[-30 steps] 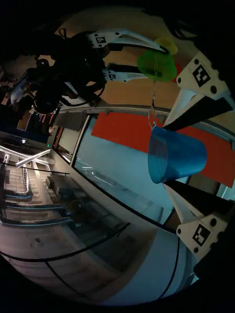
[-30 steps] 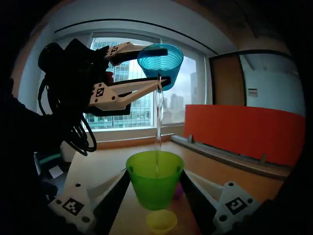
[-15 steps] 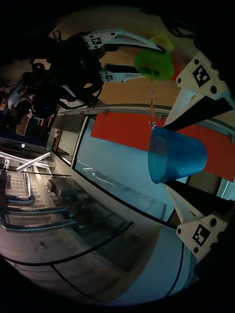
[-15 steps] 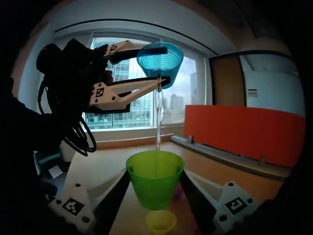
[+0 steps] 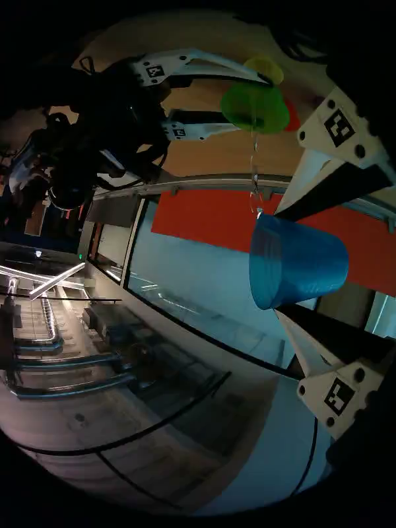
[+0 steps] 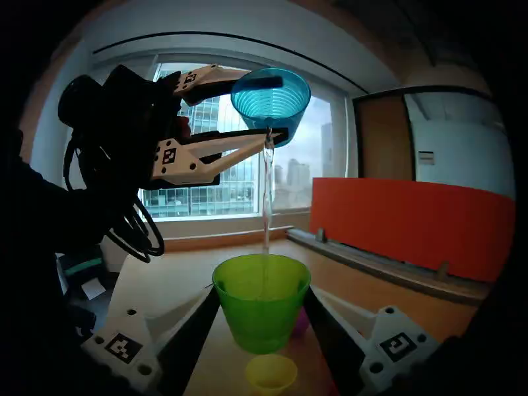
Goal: Pour water
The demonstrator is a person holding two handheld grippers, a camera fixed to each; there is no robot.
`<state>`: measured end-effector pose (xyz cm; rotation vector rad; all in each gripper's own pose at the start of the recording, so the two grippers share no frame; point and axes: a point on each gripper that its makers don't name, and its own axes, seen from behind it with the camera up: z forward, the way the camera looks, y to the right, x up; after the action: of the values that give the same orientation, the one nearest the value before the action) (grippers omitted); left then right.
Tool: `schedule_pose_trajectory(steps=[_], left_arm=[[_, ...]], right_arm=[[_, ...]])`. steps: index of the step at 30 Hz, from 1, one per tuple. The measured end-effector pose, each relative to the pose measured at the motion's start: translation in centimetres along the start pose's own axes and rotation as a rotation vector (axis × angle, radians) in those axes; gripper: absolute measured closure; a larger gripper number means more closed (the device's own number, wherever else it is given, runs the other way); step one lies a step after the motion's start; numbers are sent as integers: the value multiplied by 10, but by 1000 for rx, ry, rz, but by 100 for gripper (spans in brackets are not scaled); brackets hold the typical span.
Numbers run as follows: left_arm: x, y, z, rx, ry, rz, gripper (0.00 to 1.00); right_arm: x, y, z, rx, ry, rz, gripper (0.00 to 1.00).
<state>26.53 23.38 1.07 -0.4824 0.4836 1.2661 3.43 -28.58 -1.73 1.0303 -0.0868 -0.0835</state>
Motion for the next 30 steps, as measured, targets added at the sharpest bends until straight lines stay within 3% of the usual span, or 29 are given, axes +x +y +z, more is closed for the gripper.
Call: schedule_pose_trajectory(steps=[11, 18, 30], left_arm=[[1, -6, 0, 0, 0, 49, 15], [3, 2, 0, 0, 3, 65, 15], [5, 3, 1, -2, 1, 125, 15]], right_arm=[[0, 0, 1, -2, 0, -3, 11], [1, 0, 1, -3, 2, -3, 11], [2, 1, 0, -6, 6, -3, 12]])
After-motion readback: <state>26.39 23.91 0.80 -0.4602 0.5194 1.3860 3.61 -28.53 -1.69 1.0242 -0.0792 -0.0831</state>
